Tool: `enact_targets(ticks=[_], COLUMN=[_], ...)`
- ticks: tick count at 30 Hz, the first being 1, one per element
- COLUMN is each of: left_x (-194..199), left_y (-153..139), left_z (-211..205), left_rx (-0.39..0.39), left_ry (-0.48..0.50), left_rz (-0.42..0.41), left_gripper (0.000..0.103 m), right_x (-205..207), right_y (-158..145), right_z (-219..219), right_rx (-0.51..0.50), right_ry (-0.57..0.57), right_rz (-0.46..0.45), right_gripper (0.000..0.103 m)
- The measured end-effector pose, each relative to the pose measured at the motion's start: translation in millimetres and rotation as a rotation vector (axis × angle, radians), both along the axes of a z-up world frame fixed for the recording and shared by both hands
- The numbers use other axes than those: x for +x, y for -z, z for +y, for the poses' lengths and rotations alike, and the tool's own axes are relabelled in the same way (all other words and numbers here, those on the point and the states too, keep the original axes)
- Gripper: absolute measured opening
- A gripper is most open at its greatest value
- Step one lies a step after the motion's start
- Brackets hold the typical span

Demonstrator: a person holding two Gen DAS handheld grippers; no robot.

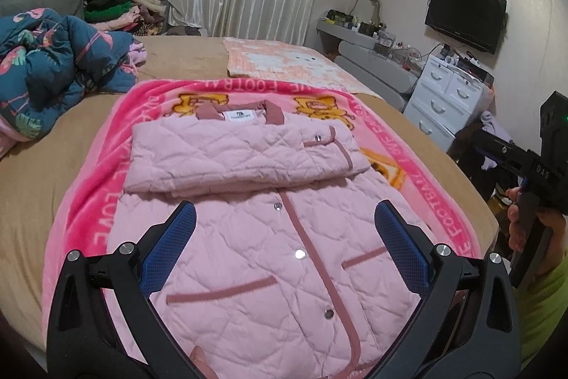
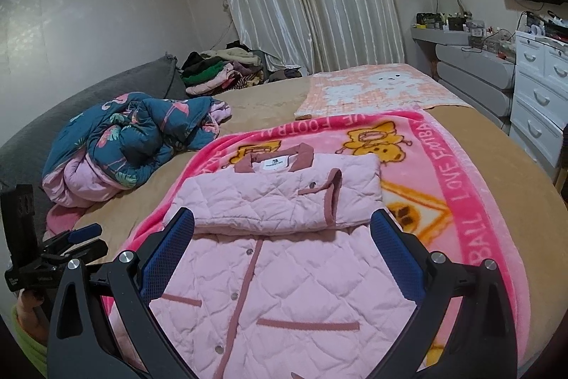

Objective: Fold large clothes
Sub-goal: 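Move both grippers back along the jacket body toward its hem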

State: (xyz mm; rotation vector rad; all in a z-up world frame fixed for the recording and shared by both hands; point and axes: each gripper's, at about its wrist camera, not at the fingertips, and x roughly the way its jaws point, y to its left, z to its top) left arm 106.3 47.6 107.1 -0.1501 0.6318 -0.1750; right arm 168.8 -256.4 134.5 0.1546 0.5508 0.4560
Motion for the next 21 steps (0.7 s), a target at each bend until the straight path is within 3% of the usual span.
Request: enact_targets(ticks=[12,21], left_x=[-35.7,-55.9], left_y=[18.4,51.4], left_z=[1.4,14.6], left_rx=[0.014,0.023], left_ry=[-0.053,-0.097], left_rz=[0.020,0.093], left_gripper=[0.094,0.094], right_x=[-31.4,-47.8], right_y=[19.1,34.3], right_z=[-16.1,-23.5], right_rx=[-0.022,-0.031], right_ry=[-0.001,0.004], right_rz=[0.027,0.054], right_gripper=[0.099,0.099])
